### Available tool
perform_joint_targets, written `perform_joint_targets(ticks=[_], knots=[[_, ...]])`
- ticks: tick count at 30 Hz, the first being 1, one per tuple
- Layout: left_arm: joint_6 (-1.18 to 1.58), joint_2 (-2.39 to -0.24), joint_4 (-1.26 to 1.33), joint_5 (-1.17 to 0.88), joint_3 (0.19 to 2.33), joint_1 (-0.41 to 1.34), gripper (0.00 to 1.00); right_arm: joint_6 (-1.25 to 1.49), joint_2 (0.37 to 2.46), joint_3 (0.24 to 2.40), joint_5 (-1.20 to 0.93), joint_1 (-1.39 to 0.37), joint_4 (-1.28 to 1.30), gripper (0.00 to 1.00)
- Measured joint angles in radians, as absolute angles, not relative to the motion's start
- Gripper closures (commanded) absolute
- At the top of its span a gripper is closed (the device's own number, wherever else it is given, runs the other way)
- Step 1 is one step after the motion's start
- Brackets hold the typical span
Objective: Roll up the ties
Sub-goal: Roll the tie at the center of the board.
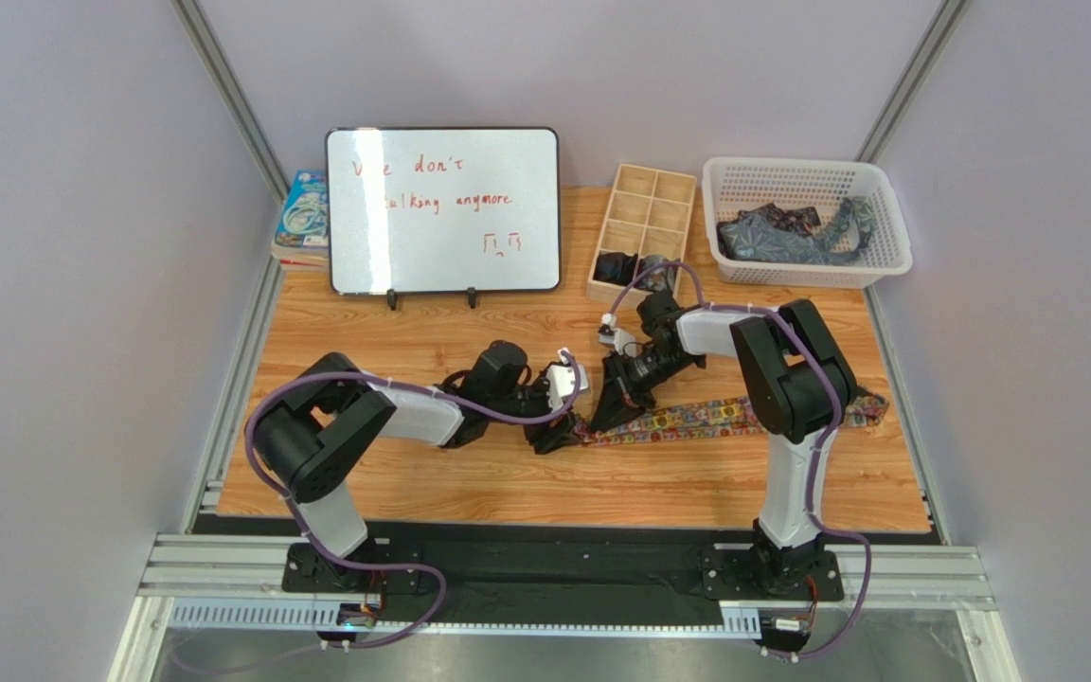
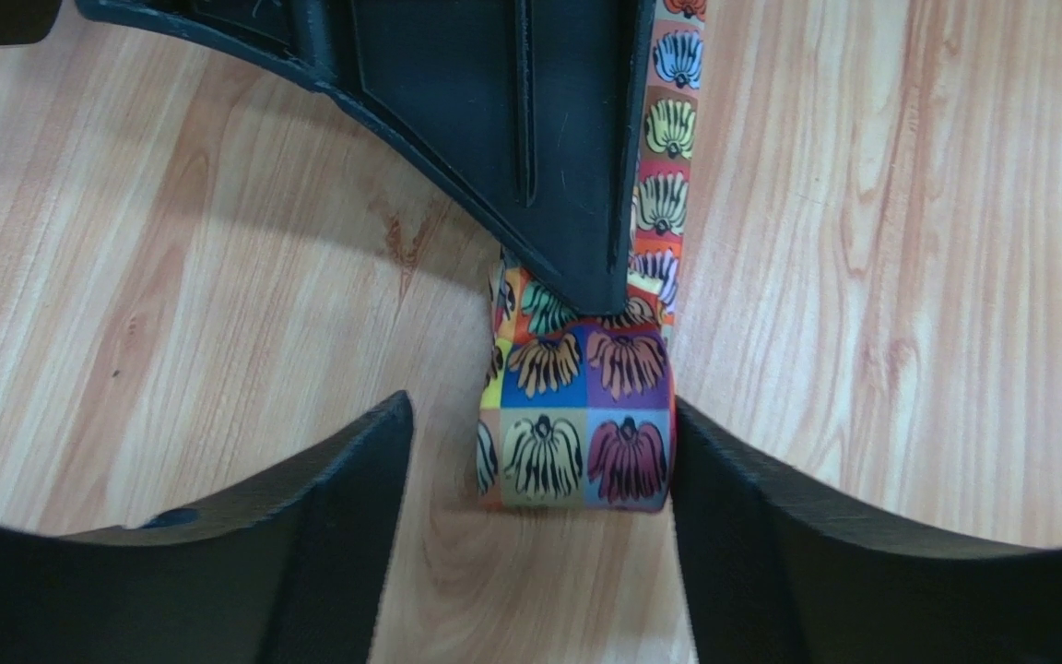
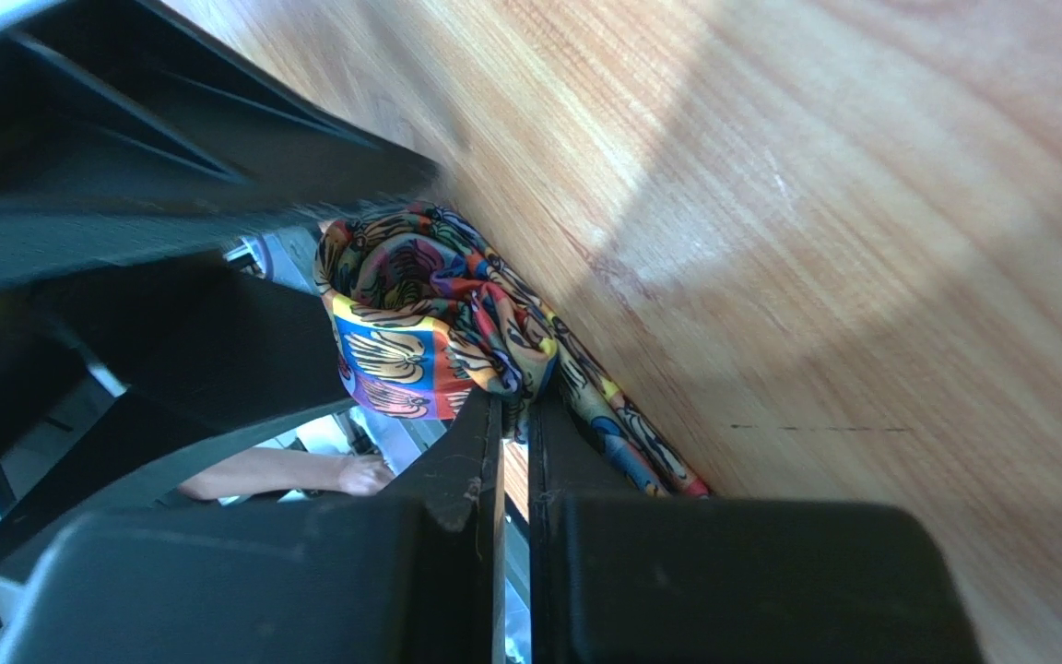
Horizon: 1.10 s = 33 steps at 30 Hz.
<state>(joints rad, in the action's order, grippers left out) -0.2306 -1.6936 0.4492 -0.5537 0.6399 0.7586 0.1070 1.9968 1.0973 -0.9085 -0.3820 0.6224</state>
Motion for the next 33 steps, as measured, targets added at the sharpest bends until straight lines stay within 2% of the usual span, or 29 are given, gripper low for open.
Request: perform_joint_targets(ticks=[3, 6, 10, 13, 20, 21, 26, 33], knots=[[-0.226, -1.735, 0.514, -0.538, 0.632, 0.774, 0.38, 0.115, 2.006, 1.097, -0.920, -0.373, 0.621, 1.00], [-0.217, -1.759, 0.609, -0.525, 0.606, 0.791, 0.48, 0.125, 2.017, 1.097, -0.938, -0.367, 0.620, 1.00], [-0.221, -1.781, 0.700, -0.514, 0.580, 0.818, 0.72, 0.134, 2.030, 1.098, -0.958, -0.361, 0.622, 1.00], [-0.244, -1.768, 0.702, -0.503, 0.569, 0.825, 0.77, 0.137, 2.036, 1.100, -0.965, -0.356, 0.628, 1.00], [-0.324, -1.691, 0.317, -0.468, 0.696, 0.841, 0.81, 0.158, 2.050, 1.112, -0.979, -0.366, 0.635, 0.99], [-0.336, -1.691, 0.231, -0.458, 0.742, 0.844, 0.82, 0.161, 2.054, 1.119, -0.979, -0.366, 0.638, 0.93], [-0.376, -1.722, -0.036, -0.416, 0.899, 0.854, 0.82, 0.174, 2.053, 1.129, -0.979, -0.358, 0.638, 0.80], [-0.418, -1.766, -0.178, -0.383, 0.995, 0.864, 0.84, 0.175, 2.000, 1.126, -0.923, -0.281, 0.670, 0.73]])
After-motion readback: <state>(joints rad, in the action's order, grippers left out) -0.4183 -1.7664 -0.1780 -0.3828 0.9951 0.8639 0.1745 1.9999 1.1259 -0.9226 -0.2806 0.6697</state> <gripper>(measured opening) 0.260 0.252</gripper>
